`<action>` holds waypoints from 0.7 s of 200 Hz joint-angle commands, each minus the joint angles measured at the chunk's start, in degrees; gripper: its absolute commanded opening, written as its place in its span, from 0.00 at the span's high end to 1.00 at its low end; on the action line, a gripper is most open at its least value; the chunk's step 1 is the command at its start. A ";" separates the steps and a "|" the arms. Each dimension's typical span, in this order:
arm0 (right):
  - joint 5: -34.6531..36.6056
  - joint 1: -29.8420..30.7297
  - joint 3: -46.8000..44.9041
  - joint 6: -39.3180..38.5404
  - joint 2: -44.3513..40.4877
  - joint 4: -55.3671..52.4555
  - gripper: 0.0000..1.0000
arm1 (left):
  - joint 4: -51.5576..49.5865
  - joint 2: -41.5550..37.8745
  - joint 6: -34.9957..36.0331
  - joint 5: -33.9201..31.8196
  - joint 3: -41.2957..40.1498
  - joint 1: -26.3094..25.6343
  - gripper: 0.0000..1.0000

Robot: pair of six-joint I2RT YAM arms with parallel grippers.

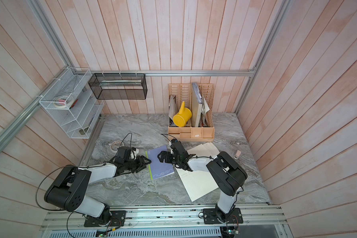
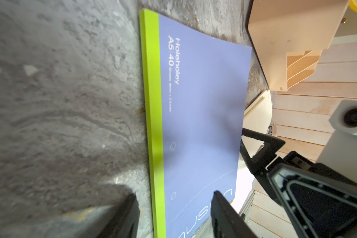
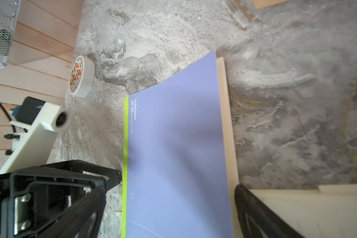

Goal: Close the notebook
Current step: Close the notebook at the center of the board, then move the notebook to the center of the board.

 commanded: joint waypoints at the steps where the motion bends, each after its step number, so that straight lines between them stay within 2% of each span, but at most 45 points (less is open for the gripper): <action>1: 1.40 -0.18 -0.20 -1.17 -4.18 -0.85 0.02 | -2.57 2.17 0.22 -1.95 -0.17 0.34 0.41; 35: 0.03 0.27 0.46 -1.02 -4.58 -0.52 0.02 | -2.30 3.24 -0.13 -1.74 -0.02 0.33 0.41; 85: -6.36 0.43 -0.73 3.24 2.99 5.92 0.02 | -3.67 2.91 -0.15 -2.66 0.15 0.42 0.41; 140: -5.06 0.57 0.29 2.35 6.25 0.04 0.02 | -2.29 3.28 -0.29 -0.16 -1.04 1.71 0.41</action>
